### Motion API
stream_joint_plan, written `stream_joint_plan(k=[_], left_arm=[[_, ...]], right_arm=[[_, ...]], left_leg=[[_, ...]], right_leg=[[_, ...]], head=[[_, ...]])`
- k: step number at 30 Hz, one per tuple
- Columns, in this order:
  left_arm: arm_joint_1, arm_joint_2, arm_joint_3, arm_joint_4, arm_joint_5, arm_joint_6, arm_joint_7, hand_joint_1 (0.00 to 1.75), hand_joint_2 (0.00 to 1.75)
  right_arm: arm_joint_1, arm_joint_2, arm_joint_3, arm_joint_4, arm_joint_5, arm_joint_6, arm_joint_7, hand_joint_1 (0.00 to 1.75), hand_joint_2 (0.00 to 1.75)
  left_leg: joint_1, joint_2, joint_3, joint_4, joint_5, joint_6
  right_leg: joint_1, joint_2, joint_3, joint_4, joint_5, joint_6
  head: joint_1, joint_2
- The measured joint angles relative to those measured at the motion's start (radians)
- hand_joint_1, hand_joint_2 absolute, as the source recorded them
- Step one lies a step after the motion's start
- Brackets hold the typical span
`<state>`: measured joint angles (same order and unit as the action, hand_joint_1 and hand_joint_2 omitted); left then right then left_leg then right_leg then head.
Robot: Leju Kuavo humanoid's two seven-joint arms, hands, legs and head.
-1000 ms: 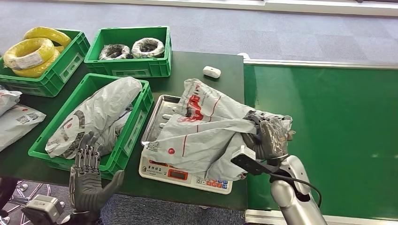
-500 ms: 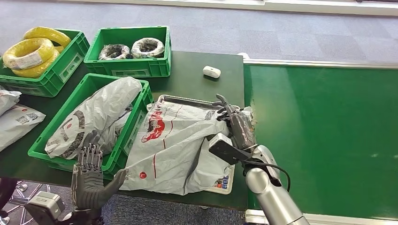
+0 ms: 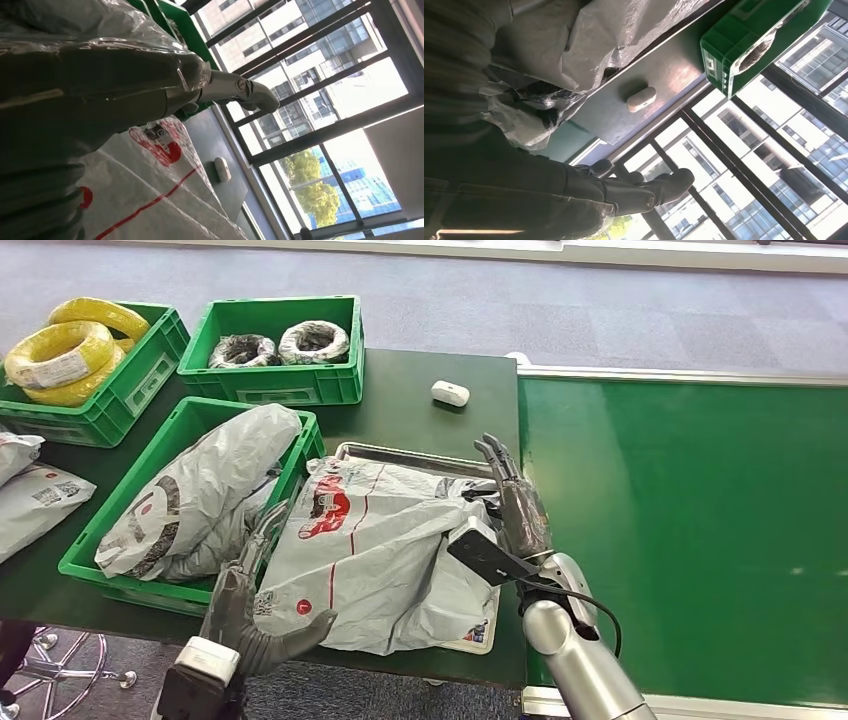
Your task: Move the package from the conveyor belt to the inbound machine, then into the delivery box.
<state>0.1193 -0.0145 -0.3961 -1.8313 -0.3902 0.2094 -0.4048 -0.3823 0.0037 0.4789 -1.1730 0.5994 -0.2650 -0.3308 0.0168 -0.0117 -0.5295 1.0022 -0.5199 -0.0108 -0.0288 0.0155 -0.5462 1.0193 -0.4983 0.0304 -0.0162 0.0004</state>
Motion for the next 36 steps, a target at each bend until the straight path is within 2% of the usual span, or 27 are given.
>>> stream_joint_plan(k=[7,15,19,20,22,27,30,34,36], left_arm=[[-0.138,0.006,-0.144,0.127,-0.245,-0.073,0.167,0.00,1.75],[-0.278,-0.010,-0.254,0.317,-0.379,-0.091,0.273,0.00,1.75],[-0.362,-0.025,-0.297,0.451,-0.617,-0.021,0.440,1.59,1.75],[-0.385,-0.031,-0.302,0.492,-0.677,0.004,0.482,1.64,1.75],[-0.423,-0.045,-0.302,0.567,-0.721,0.038,0.511,1.70,1.75],[-0.454,-0.059,-0.292,0.652,-0.708,0.087,0.509,1.75,1.75],[-0.451,-0.058,-0.262,0.656,-0.642,0.131,0.490,1.75,1.75],[-0.423,-0.054,-0.193,0.620,-0.481,0.198,0.418,1.75,1.75],[-0.413,-0.050,-0.169,0.597,-0.461,0.210,0.406,1.75,1.75]], right_arm=[[0.026,-0.020,-0.006,-0.053,-0.046,-0.027,-0.048,0.00,1.75],[0.074,-0.048,-0.012,-0.147,-0.105,-0.035,-0.101,0.00,1.75],[0.075,-0.055,-0.010,-0.179,-0.152,-0.026,-0.130,0.00,1.75],[0.070,-0.055,-0.007,-0.182,-0.161,-0.020,-0.134,0.00,1.75],[0.056,-0.053,0.000,-0.183,-0.167,-0.011,-0.136,0.00,1.75],[0.034,-0.049,0.018,-0.178,-0.176,-0.008,-0.137,0.00,1.75],[0.015,-0.042,0.031,-0.161,-0.194,-0.008,-0.143,0.00,1.75],[-0.018,-0.027,0.053,-0.127,-0.210,-0.010,-0.144,0.00,1.75],[-0.030,-0.022,0.060,-0.116,-0.213,-0.011,-0.143,0.00,1.75]], left_leg=[[0.000,0.000,0.000,0.000,0.000,0.000],[0.000,0.000,-0.001,0.000,0.000,0.000],[0.000,0.001,-0.001,0.000,0.000,0.000],[0.000,0.001,-0.001,0.000,0.001,0.000],[0.000,0.001,-0.001,0.000,0.001,0.000],[0.000,0.001,-0.001,0.000,0.001,0.000],[0.000,0.001,-0.002,0.000,0.001,0.000],[0.000,0.001,-0.002,0.000,0.002,0.000],[0.001,0.000,-0.002,0.000,0.002,0.000]], right_leg=[[0.000,0.000,0.000,0.000,0.000,0.000],[0.000,0.001,-0.002,0.000,0.001,-0.001],[0.000,0.001,-0.001,0.000,0.001,-0.001],[0.000,0.001,-0.001,0.000,0.001,-0.001],[0.000,0.001,-0.001,0.000,0.002,-0.001],[0.000,0.001,-0.001,0.000,0.002,-0.001],[0.000,0.001,-0.001,0.001,0.002,-0.001],[0.000,0.001,-0.001,0.001,0.002,-0.001],[0.000,0.001,-0.001,0.001,0.002,-0.001]], head=[[0.000,0.000],[0.000,0.000],[0.000,0.000],[0.000,0.000],[0.000,0.000],[0.000,0.000],[0.000,0.000],[0.000,0.000],[0.000,0.000]])
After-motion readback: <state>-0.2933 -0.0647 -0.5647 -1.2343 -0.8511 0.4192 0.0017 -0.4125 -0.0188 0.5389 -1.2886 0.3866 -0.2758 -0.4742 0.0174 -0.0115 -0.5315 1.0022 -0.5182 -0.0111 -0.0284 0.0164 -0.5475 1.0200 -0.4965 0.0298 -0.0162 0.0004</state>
